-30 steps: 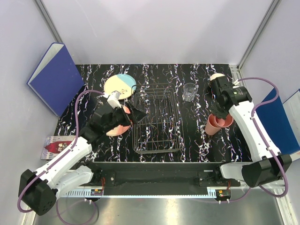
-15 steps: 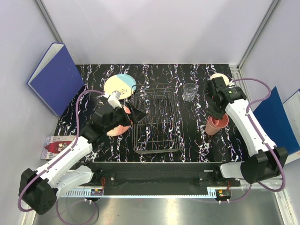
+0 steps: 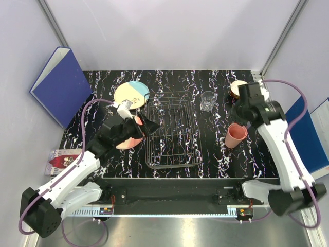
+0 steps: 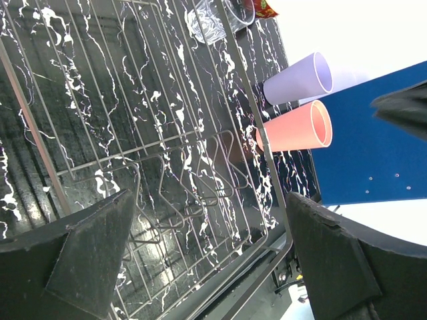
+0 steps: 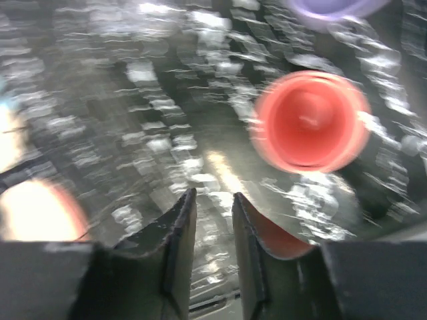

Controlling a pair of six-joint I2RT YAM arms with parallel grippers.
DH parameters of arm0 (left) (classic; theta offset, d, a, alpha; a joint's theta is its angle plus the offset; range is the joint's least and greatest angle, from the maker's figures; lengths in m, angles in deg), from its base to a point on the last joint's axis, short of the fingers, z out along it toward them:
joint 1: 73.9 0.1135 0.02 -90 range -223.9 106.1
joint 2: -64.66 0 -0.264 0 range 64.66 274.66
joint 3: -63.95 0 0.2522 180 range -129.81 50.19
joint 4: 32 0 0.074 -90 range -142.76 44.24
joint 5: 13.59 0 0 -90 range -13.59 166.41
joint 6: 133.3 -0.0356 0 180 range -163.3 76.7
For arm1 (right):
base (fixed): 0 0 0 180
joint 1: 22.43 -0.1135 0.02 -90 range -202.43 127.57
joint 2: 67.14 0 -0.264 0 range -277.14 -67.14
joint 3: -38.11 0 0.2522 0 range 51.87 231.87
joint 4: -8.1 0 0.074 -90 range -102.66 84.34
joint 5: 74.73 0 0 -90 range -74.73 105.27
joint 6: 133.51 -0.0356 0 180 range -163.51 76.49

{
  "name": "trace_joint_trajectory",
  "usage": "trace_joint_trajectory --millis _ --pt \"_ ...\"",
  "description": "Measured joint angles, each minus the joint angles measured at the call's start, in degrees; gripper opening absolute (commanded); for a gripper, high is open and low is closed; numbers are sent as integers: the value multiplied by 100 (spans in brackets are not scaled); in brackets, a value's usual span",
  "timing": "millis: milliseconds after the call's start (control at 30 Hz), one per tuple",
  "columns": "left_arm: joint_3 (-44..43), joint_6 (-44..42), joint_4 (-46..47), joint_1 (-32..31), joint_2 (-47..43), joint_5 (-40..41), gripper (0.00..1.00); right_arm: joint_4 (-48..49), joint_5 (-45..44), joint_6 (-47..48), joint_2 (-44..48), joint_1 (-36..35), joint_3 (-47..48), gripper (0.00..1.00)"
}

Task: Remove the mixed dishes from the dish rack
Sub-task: Reset both arms

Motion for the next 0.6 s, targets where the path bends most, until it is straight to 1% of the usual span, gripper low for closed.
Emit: trace_joint_trajectory --millis 33,67,100,200,300,367,400,467,600 --pt "0 -13 -35 0 -26 11 99 238 258 118 225 4 -13 51" --pt "-2 -35 -61 0 -46 17 99 468 459 212 446 4 -48 60" --pt "-11 -74 -111 0 -57 26 99 896 839 365 763 4 -188 66" --pt "-129 -227 -420 -7 -61 87 99 1937 1853 660 1762 -42 -706 79" --pt "-354 -404 -815 -44 -61 221 99 2592 2374 863 2367 -249 -1043 84" --pt "-555 -553 -1119 -138 -63 404 99 2874 2404 981 2422 -612 -1126 84" --pt "-632 -603 -1226 -184 -63 474 99 2959 2391 1029 2371 -809 -1152 85" --pt "-863 -726 -1569 -398 -63 809 99 3106 2175 1158 2096 -1495 -1204 86" --pt "-1440 -927 -2223 -1029 -37 1582 99 3241 1309 1493 1189 -2852 -1113 87"
